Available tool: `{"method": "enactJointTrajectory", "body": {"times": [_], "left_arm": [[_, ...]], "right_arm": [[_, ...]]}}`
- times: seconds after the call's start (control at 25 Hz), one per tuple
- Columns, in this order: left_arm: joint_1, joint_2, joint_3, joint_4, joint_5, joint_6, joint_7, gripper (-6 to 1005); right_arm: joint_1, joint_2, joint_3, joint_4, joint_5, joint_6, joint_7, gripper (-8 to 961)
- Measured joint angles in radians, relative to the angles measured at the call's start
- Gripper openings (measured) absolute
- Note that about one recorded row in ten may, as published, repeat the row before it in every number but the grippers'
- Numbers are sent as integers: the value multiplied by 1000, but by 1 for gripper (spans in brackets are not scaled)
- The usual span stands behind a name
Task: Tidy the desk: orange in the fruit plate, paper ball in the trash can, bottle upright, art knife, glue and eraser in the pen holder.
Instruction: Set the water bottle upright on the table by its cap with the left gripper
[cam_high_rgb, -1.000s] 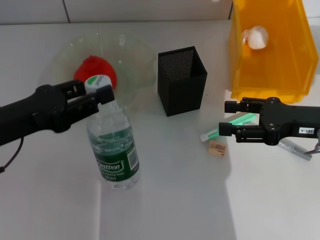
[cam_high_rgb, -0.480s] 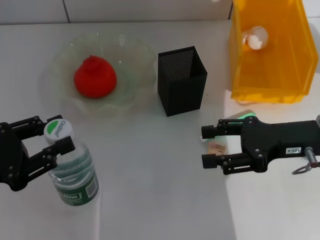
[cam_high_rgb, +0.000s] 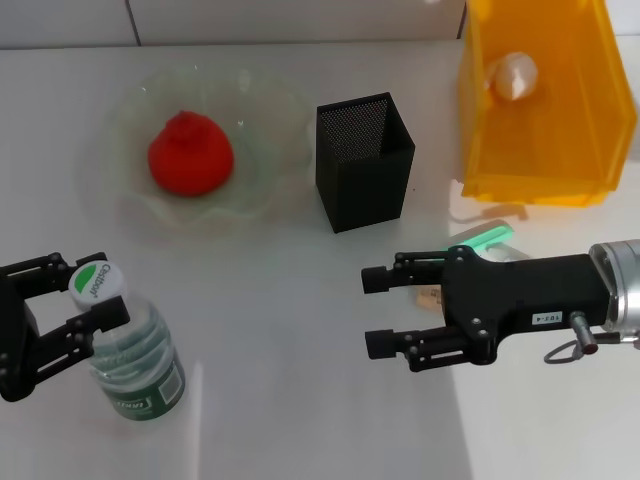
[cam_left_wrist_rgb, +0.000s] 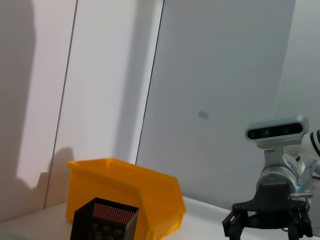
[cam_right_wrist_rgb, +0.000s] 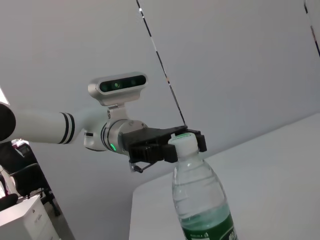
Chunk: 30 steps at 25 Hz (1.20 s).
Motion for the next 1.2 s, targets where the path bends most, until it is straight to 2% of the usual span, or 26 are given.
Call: {"method": "enactJointTrajectory", "body": {"times": [0.4, 0.76, 1.2], "left_arm": [[-3, 4, -5, -20, 2, 20, 19, 450], [-24, -4, -85, -77, 7, 16, 23, 448], [-29, -18, -94, -94, 6, 13, 55, 530]], "right_arm": [[-2, 1, -4, 17, 35, 23, -19, 729], [-1, 1, -3, 18, 35, 32, -19, 728], [-5, -1, 1, 18, 35, 32, -20, 727]]}}
